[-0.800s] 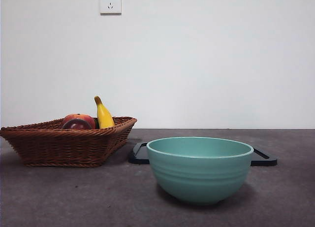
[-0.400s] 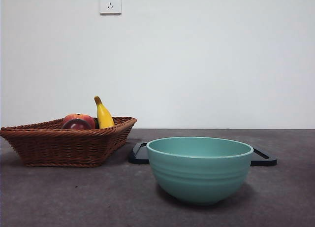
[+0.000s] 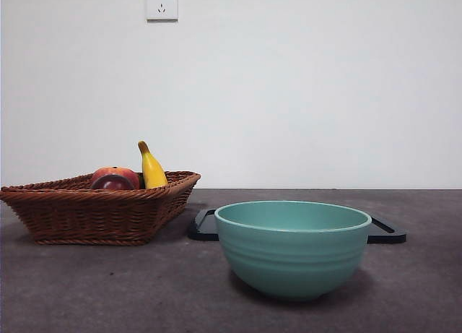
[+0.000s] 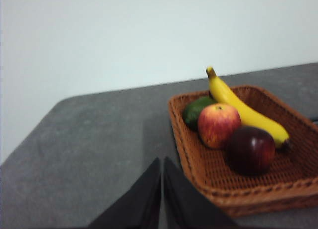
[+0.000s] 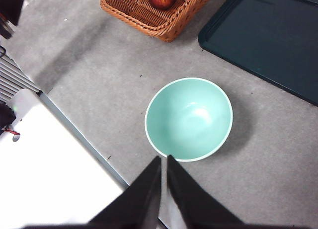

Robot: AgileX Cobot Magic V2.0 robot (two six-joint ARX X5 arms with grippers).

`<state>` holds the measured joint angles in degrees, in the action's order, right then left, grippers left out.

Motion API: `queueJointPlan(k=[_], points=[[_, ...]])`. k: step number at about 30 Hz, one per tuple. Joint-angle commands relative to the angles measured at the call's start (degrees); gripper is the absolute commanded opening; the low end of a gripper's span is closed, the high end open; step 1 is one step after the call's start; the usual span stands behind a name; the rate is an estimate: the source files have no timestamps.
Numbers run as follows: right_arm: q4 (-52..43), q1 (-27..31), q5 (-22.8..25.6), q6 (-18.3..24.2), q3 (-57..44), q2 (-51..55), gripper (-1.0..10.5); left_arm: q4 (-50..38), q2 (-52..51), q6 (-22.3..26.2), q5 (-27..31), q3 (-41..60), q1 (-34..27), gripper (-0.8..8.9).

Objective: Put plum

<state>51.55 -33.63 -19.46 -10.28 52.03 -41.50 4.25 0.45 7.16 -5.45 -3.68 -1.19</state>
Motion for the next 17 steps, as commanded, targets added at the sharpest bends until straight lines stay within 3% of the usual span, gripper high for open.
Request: queueJointPlan(k=[1, 17], points=[[-0.57, -0.35, -0.02, 0.66, 0.92, -0.33, 0.1, -0.44, -0.28, -1.29, 0.17, 1.42, -0.37, 0.07], [-2.21, -0.35, -0.02, 0.66, 0.92, -0.33, 0.1, 6.47, -0.17, -2.25, 1.44, 3.02, -0.42, 0.07]])
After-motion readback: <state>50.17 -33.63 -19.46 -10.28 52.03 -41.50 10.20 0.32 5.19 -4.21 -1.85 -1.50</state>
